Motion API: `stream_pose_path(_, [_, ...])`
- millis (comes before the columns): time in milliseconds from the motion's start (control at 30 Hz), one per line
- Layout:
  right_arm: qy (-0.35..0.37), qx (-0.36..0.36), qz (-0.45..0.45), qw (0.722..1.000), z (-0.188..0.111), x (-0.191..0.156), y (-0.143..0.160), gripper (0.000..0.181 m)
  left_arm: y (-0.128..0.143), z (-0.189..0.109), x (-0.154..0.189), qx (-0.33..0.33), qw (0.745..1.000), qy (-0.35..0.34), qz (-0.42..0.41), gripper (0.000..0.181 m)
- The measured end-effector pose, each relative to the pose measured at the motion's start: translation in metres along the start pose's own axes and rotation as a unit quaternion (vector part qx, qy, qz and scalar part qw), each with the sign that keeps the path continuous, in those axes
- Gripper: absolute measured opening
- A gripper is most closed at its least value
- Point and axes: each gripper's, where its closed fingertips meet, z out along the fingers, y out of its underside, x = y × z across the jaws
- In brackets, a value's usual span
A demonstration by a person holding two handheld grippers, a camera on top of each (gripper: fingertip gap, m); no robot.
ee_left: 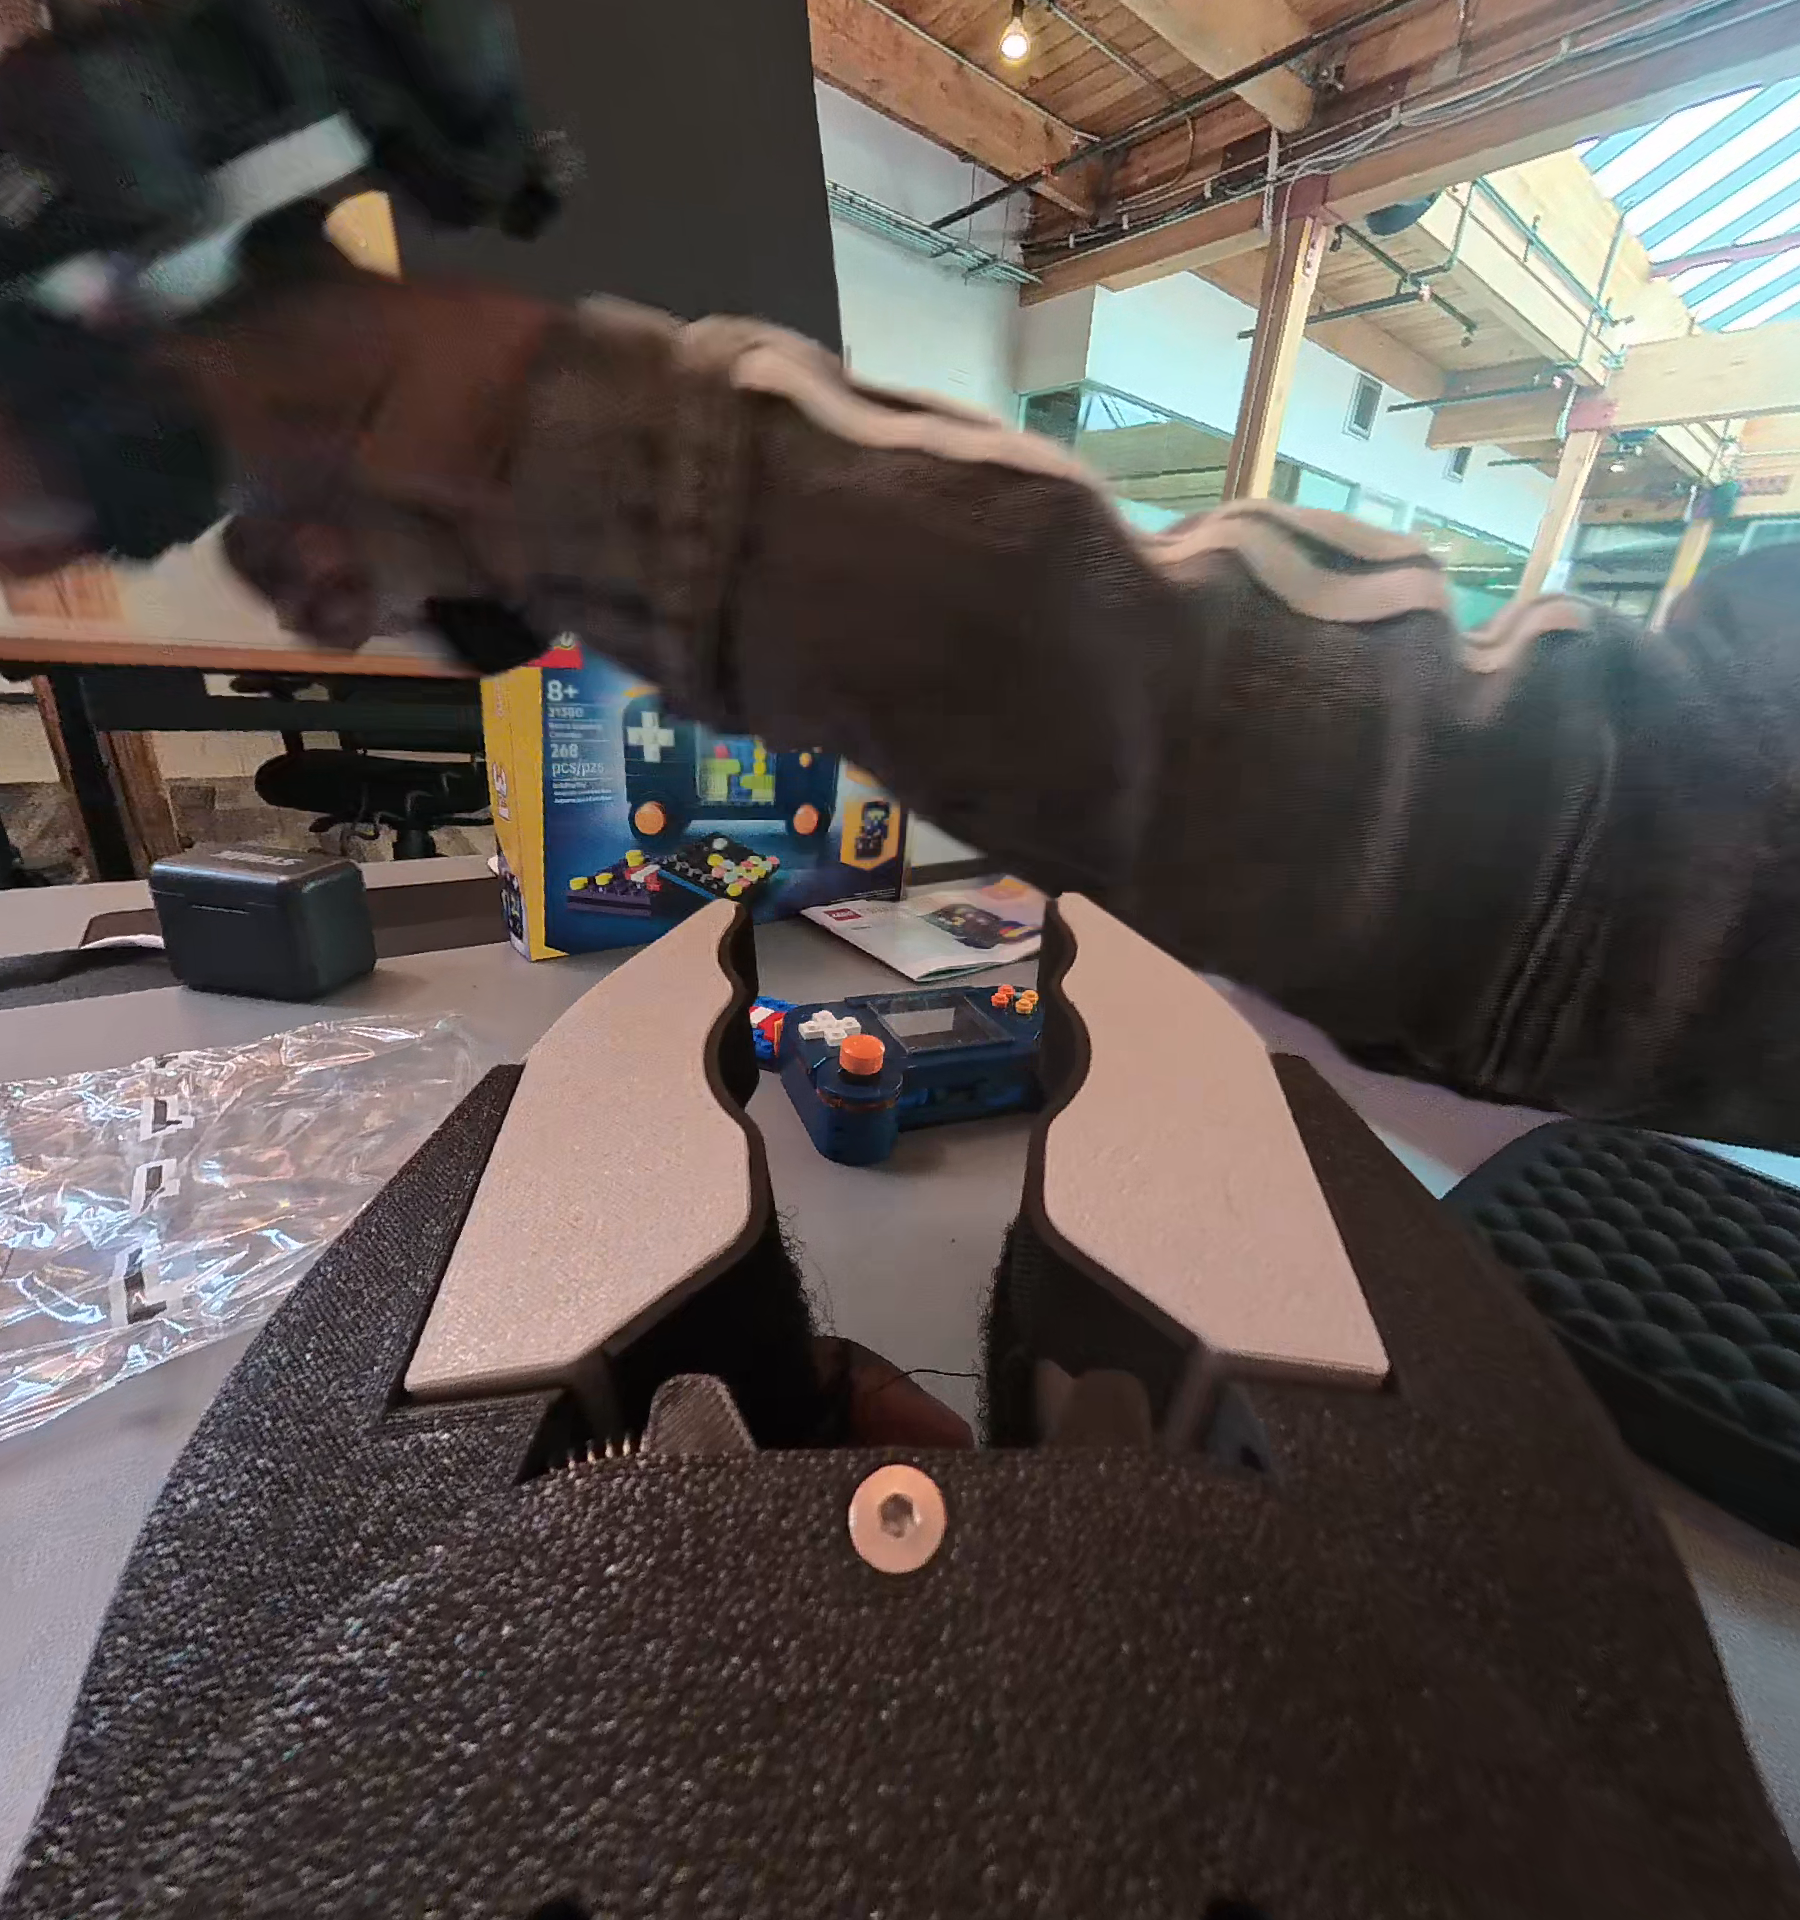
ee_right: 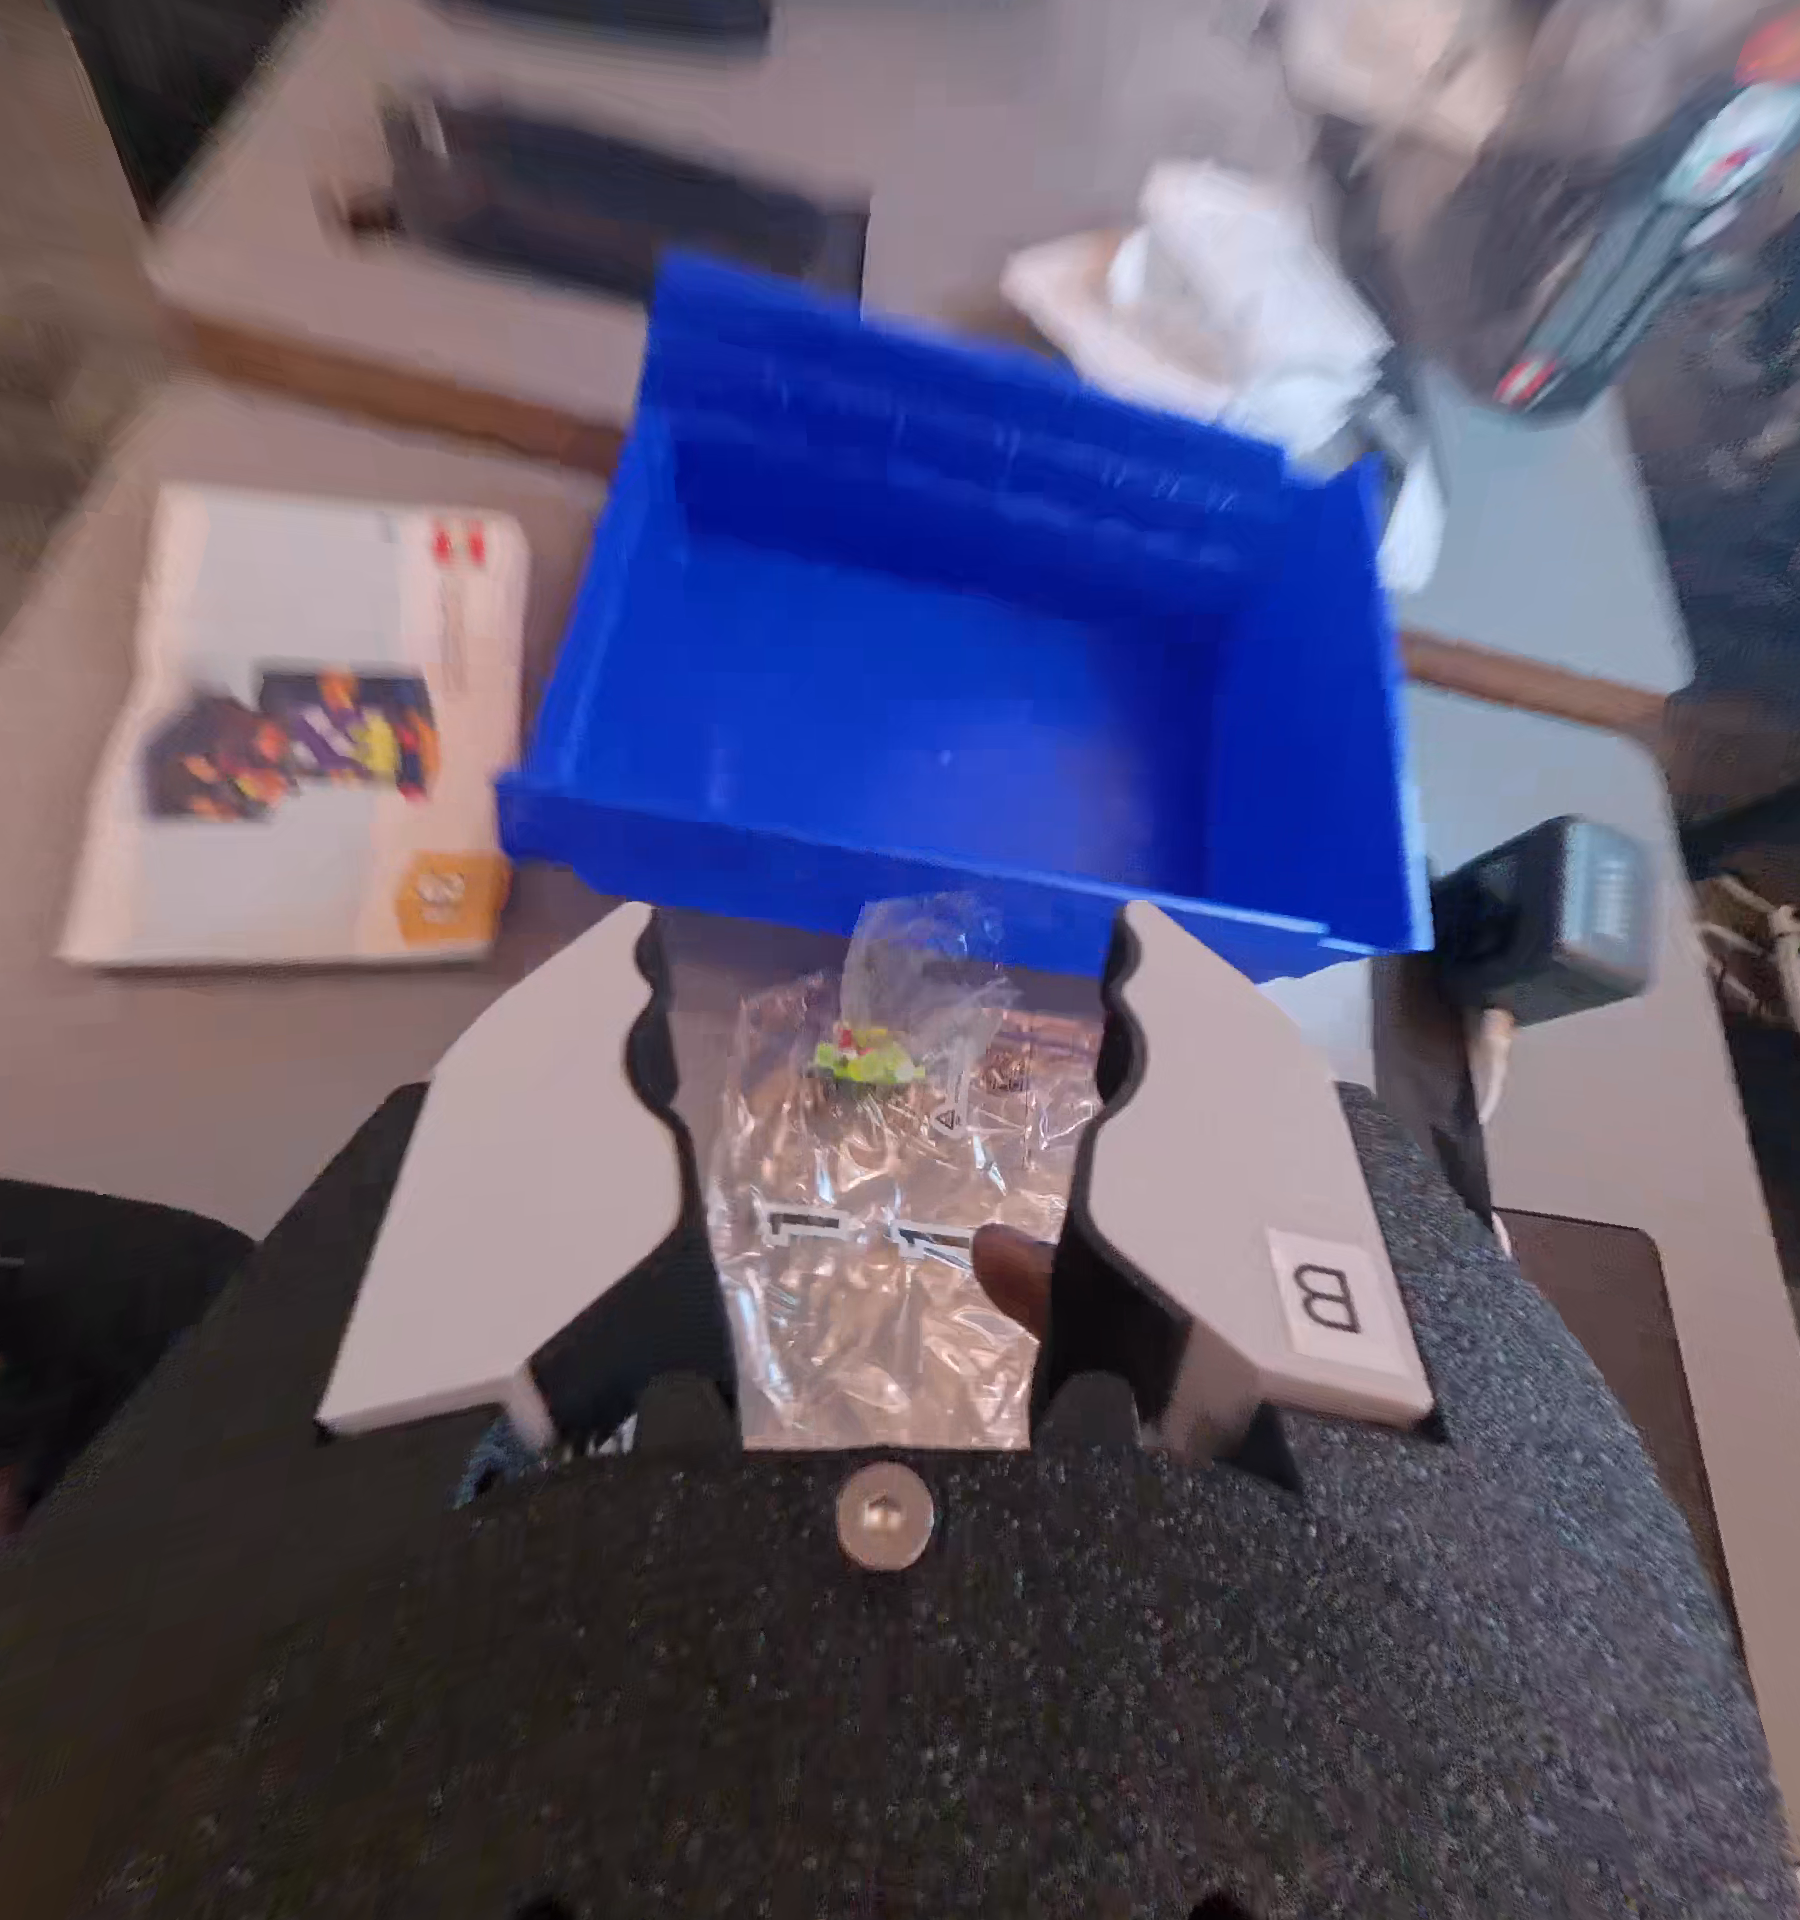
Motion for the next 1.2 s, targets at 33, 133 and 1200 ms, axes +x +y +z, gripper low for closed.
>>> stream_pose_path(33, [0.011,0.041,0.018,0.999,-0.025,-0.002,-0.012,0.087,0.0,0.0,0.0,0.0,1.0,-0.001,-0.001,0.051])
stream_pose_path(133, [0.03,0.17,0.082,0.982,-0.113,-0.025,-0.029,0.098,0.002,0.001,0.002,-0.005,1.0,0.008,0.001,0.052])
stream_pose_path(1200, [-0.002,-0.072,0.047,0.996,-0.127,-0.196,0.258,0.05,0.027,0.079,0.016,-0.128,0.954,0.217,-0.162,0.056])
